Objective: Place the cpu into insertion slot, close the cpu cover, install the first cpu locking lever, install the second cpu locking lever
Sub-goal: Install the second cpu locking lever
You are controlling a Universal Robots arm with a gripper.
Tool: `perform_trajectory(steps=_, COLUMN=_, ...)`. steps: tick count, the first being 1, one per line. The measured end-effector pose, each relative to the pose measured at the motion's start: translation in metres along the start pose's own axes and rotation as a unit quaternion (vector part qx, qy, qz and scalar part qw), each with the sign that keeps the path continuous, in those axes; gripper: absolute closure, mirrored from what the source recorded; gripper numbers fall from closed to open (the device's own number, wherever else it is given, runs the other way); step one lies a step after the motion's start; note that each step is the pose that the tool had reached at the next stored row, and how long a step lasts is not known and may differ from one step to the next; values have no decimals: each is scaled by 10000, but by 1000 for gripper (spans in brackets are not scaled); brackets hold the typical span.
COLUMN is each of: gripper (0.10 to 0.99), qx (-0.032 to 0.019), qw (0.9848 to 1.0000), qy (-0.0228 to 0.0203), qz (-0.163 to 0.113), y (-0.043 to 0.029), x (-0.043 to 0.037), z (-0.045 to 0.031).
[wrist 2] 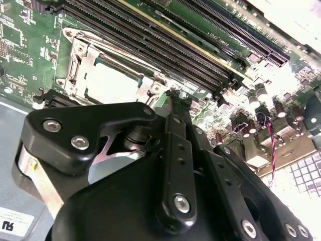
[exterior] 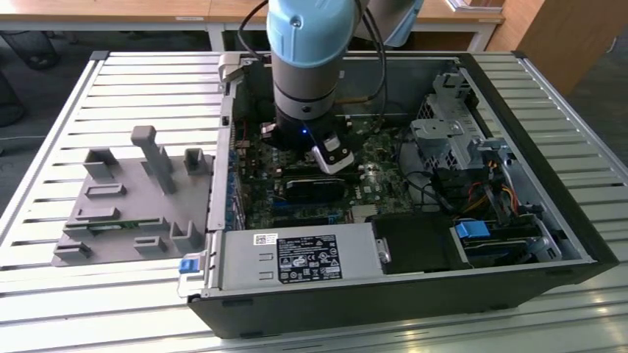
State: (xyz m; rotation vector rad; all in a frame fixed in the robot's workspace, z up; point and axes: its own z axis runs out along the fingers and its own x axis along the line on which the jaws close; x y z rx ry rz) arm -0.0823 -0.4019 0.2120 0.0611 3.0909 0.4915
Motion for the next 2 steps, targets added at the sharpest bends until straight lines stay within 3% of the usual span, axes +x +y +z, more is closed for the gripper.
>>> perform_trajectory(steps=2, gripper=980, qx=1, qw=10000, qy=1, qz=0, y=0, x=0, z=-1)
